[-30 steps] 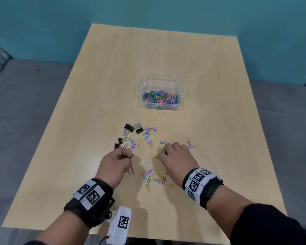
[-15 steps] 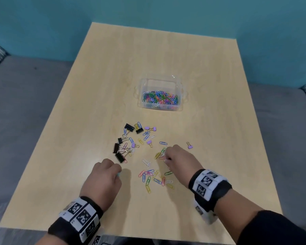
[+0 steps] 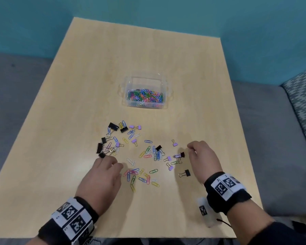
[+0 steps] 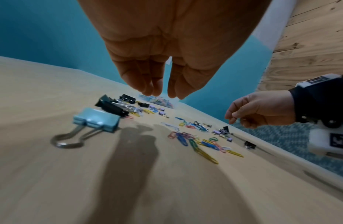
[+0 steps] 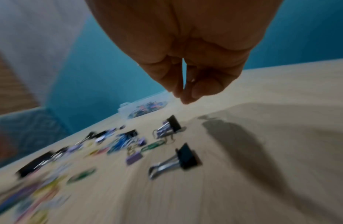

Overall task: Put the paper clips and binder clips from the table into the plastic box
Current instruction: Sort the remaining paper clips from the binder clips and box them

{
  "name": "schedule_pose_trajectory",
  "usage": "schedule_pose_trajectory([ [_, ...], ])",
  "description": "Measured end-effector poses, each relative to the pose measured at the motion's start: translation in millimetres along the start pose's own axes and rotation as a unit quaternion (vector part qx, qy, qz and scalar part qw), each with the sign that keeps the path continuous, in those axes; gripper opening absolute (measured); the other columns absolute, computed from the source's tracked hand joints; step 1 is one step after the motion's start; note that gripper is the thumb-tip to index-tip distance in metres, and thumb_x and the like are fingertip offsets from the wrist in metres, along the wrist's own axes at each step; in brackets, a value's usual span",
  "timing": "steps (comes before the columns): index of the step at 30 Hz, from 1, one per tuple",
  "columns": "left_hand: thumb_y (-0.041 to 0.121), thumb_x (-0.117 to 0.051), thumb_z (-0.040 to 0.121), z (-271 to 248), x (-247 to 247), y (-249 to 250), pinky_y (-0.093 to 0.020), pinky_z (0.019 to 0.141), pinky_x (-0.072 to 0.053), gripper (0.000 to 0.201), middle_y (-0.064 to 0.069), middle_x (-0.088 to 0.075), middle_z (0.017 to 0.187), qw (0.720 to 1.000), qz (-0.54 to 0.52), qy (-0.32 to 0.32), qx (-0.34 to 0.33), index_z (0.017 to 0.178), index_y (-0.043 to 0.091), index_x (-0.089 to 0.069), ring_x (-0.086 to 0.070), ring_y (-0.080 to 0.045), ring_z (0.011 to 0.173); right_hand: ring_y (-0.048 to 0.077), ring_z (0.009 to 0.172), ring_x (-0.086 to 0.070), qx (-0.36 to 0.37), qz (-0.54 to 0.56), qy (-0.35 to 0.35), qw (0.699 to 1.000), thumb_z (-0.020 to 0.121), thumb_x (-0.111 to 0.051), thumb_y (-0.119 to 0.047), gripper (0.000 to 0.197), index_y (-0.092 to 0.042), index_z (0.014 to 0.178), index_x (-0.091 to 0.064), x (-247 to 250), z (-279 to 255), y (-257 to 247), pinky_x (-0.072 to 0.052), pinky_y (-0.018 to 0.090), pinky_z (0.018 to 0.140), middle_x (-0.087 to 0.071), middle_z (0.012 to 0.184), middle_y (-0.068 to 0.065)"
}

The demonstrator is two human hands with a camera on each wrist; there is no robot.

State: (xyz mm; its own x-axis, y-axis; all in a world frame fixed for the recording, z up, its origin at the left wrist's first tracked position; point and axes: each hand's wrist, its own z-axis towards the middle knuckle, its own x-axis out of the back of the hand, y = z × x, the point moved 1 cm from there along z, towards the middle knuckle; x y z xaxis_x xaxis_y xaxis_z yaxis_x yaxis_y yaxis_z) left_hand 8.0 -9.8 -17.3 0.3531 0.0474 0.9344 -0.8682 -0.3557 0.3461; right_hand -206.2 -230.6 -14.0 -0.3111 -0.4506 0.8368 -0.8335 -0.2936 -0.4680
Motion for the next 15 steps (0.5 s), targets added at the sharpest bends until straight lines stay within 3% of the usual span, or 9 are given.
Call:
schedule_pose_trajectory([
  [4, 0.022, -0.040, 0.079, 7, -11, 22, -0.035, 0.068, -0.054, 0.035, -0.005, -0.061, 0.105, 0.998, 0.023, -0.030, -0.045, 0.105, 0.017, -0.063, -0.055, -0.028, 0.088, 0.028, 0.081, -0.054, 0.193, -0.153, -0.031, 0.969, 0.079, -0.054, -0.004, 0.024, -0.016, 0.097, -0.065, -25, -38, -13, -0.050, 0.038, 0.067, -0.061, 0.096, 0.004],
  [6, 0.019, -0.039, 0.076, 16, -21, 34, -0.036, 0.073, -0.055, 0.041, -0.008, -0.061, 0.116, 0.995, 0.038, -0.055, -0.080, 0.110, 0.017, -0.062, -0.054, -0.028, 0.099, 0.028, 0.083, -0.053, 0.237, -0.198, -0.047, 0.950, 0.068, -0.059, -0.008, 0.027, -0.016, 0.094, -0.062, -39, -52, -20, -0.050, 0.038, 0.066, -0.062, 0.098, 0.003],
  [10, 0.016, -0.056, 0.072, 39, -37, 55, -0.041, 0.084, -0.054, 0.049, -0.013, -0.052, 0.133, 0.986, 0.067, -0.092, -0.125, 0.121, 0.014, -0.056, -0.049, -0.033, 0.120, 0.030, 0.093, -0.053, 0.195, -0.226, -0.060, 0.952, 0.066, -0.059, -0.013, 0.035, -0.015, 0.100, -0.058, -50, -73, -25, -0.048, 0.039, 0.073, -0.060, 0.108, 0.005],
  [12, 0.016, -0.068, 0.068, 52, -41, 61, -0.042, 0.087, -0.053, 0.057, -0.015, -0.051, 0.134, 0.983, 0.079, -0.107, -0.128, 0.124, 0.016, -0.054, -0.049, -0.035, 0.122, 0.031, 0.098, -0.055, 0.173, -0.232, -0.052, 0.956, 0.064, -0.059, -0.014, 0.039, -0.013, 0.104, -0.059, -49, -77, -22, -0.049, 0.040, 0.075, -0.060, 0.114, 0.007],
  [15, 0.022, -0.072, 0.068, 63, -45, 64, -0.042, 0.087, -0.052, 0.058, -0.017, -0.053, 0.132, 0.977, 0.105, -0.124, -0.136, 0.124, 0.019, -0.056, -0.052, -0.035, 0.120, 0.031, 0.104, -0.054, 0.154, -0.236, -0.055, 0.958, 0.064, -0.060, -0.015, 0.041, -0.014, 0.105, -0.059, -46, -76, -17, -0.047, 0.041, 0.078, -0.059, 0.121, 0.008],
])
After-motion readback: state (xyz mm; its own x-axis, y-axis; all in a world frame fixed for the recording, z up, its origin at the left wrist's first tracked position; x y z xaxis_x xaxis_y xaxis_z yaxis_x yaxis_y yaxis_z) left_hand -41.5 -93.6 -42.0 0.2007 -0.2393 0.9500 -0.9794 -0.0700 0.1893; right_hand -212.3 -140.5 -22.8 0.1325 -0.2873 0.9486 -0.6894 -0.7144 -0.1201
